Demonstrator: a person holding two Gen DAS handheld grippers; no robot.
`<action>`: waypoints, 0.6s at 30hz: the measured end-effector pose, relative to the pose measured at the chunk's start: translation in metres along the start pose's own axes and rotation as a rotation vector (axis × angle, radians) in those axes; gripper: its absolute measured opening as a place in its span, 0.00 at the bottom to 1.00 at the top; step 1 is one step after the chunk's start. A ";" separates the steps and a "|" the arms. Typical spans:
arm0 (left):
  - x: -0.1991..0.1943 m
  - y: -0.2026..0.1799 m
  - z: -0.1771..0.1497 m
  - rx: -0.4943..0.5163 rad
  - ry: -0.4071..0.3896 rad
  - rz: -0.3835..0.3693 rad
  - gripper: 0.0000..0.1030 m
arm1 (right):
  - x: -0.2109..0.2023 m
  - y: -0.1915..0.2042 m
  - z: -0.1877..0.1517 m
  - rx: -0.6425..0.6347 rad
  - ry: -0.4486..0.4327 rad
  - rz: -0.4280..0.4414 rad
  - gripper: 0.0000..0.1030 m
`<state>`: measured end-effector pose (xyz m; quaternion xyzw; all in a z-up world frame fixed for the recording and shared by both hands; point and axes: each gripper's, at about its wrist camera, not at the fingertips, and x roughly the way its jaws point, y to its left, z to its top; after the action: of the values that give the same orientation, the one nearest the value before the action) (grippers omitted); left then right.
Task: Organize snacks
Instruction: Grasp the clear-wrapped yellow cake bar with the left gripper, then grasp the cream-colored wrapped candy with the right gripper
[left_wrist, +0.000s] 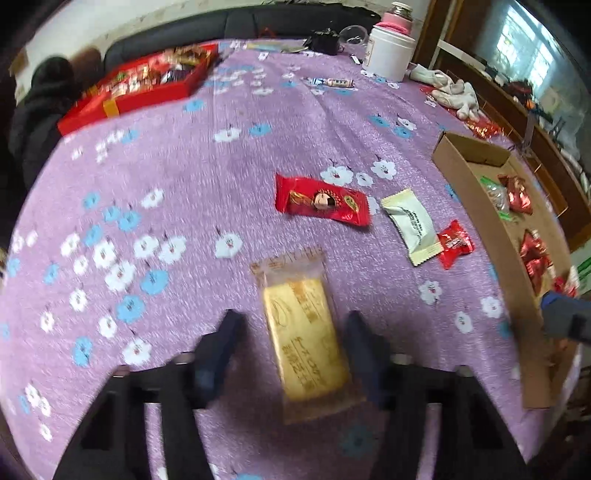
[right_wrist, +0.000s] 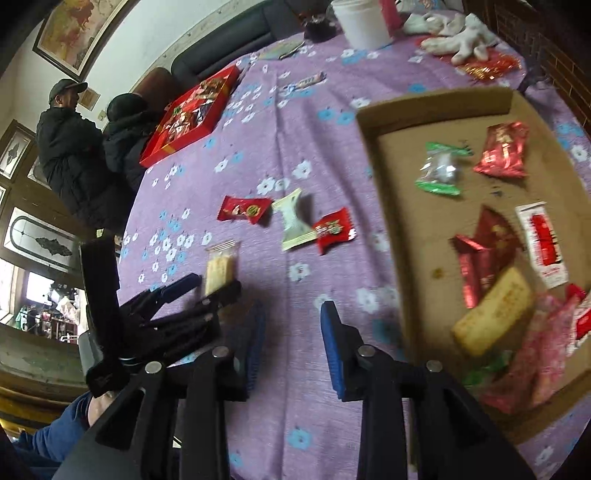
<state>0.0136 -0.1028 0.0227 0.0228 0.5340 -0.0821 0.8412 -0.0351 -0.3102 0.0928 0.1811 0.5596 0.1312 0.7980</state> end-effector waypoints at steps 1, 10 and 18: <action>0.000 0.001 0.000 0.002 -0.005 -0.002 0.38 | -0.001 0.001 0.001 -0.003 -0.002 -0.002 0.28; -0.014 0.018 -0.023 0.044 -0.029 -0.001 0.35 | 0.030 0.020 0.030 -0.109 0.015 -0.053 0.28; -0.022 0.037 -0.038 0.055 -0.047 -0.018 0.37 | 0.090 0.038 0.066 -0.216 0.055 -0.176 0.28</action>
<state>-0.0237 -0.0595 0.0239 0.0392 0.5120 -0.1049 0.8516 0.0577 -0.2483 0.0539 0.0409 0.5776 0.1252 0.8056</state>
